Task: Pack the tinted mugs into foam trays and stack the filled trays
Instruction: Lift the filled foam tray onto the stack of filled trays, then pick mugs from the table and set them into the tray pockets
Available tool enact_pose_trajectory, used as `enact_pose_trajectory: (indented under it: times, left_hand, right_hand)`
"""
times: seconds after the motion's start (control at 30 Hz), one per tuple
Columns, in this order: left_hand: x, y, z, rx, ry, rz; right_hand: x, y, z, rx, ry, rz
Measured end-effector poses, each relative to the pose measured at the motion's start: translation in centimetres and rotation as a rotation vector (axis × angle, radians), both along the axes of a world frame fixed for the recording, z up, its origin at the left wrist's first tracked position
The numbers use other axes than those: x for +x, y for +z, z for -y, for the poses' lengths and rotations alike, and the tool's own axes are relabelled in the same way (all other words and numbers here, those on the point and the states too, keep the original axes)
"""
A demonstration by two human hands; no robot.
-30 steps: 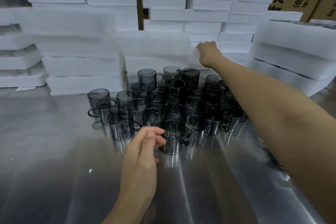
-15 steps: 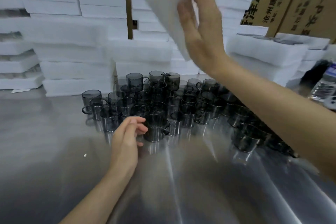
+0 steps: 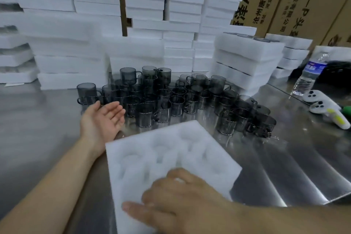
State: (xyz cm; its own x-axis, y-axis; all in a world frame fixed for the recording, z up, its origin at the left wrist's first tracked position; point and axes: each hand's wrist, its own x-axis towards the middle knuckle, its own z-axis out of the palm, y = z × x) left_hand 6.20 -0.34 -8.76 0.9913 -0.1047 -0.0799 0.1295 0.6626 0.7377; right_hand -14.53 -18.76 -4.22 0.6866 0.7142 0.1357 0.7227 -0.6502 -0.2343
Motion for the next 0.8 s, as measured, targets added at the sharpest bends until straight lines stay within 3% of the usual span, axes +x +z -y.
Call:
enact_pose_trajectory:
  times: [0.1,0.17,0.3,0.37,0.47,0.53,0.8]
  left_hand:
    - [0.2,-0.2,-0.1,0.067,-0.014,0.02]
    - [0.4,-0.4,0.4,0.133,-0.016,0.066]
    - [0.8,-0.8,1.3,0.329,-0.042,0.187]
    - [1.0,-1.2,1.5,0.392,-0.049,0.225]
    - [1.3,-1.5,1.7,0.418,-0.044,0.24]
    - [1.4,-1.6,1.8,0.411,-0.055,0.254]
    - [1.5,-2.1,2.0,0.38,-0.065,0.307]
  right_hand:
    - [2.1,2.3,3.6,0.341,-0.107,0.411]
    - [5.5,5.4,8.7,0.647,-0.423,0.546]
    - [14.4,7.2,23.0,1.069,-1.194,0.267]
    - [17.0,5.7,28.4,1.203,-1.353,-0.011]
    - [19.5,3.0,33.0,1.306,-1.244,-0.351]
    - [21.0,2.1,34.4,1.368,-1.123,-0.465]
    - [26.5,2.1,34.5,1.368,-1.006,-0.491]
